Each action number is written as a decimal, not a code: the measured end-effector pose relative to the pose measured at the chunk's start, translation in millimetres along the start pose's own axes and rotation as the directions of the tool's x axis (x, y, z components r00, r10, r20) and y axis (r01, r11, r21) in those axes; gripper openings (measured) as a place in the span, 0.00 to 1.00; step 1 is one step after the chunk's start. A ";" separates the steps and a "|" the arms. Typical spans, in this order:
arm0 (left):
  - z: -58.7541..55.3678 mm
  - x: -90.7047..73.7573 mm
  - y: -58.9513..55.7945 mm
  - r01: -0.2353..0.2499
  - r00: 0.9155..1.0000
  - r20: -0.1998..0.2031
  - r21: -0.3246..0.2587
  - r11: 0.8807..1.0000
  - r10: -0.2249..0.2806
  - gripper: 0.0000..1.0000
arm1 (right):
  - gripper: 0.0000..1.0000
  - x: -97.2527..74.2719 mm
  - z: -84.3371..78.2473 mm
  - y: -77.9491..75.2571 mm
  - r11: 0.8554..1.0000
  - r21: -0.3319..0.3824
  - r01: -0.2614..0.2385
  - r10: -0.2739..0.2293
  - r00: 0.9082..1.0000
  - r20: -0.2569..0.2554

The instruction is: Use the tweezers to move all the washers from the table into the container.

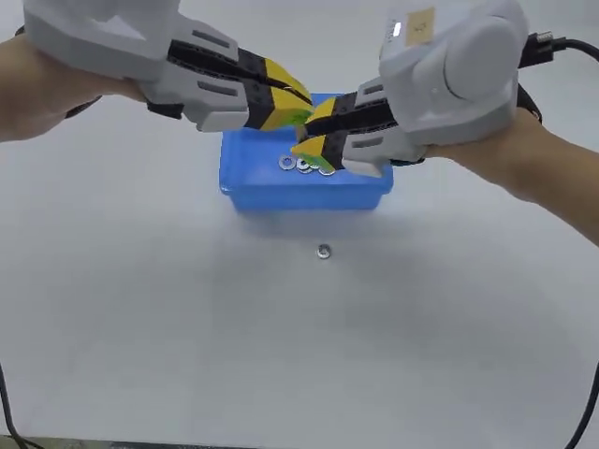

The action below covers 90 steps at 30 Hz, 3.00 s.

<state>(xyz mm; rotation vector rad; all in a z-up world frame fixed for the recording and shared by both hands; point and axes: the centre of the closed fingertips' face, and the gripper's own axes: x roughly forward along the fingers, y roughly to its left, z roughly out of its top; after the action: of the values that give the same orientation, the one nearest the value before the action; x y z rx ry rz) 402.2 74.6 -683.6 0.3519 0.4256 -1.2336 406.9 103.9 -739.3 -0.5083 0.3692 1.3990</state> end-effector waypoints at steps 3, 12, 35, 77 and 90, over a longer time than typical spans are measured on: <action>12.0 -6.7 -8.9 0.003 1.000 0.015 0.011 1.000 -0.003 0.06 | 0.12 -9.2 8.5 6.7 1.000 -0.019 0.000 0.001 1.000 0.015; 36.5 -21.9 -31.4 -0.013 0.999 0.047 0.043 0.999 0.011 0.06 | 0.12 -33.7 29.2 24.8 0.999 -0.046 0.015 -0.013 0.999 0.046; 27.2 -20.9 -96.2 0.025 1.000 0.018 0.010 1.000 -0.026 0.06 | 0.11 -49.0 11.5 96.0 0.999 -0.042 -0.013 0.014 0.999 0.038; -25.2 14.6 -87.4 0.013 0.998 -0.063 -0.077 0.997 -0.018 0.06 | 0.12 -5.4 -42.2 88.8 0.995 0.072 -0.068 0.069 0.997 -0.014; -26.4 19.4 -88.3 0.020 0.996 -0.087 -0.054 0.998 -0.025 0.06 | 0.13 -6.9 -43.1 90.4 0.994 0.083 -0.074 0.075 0.997 -0.012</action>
<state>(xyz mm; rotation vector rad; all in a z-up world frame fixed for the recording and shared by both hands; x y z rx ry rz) 320.0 45.2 -718.8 0.3579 0.5378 -1.2295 318.8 83.2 -782.7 -0.4410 0.4606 1.4464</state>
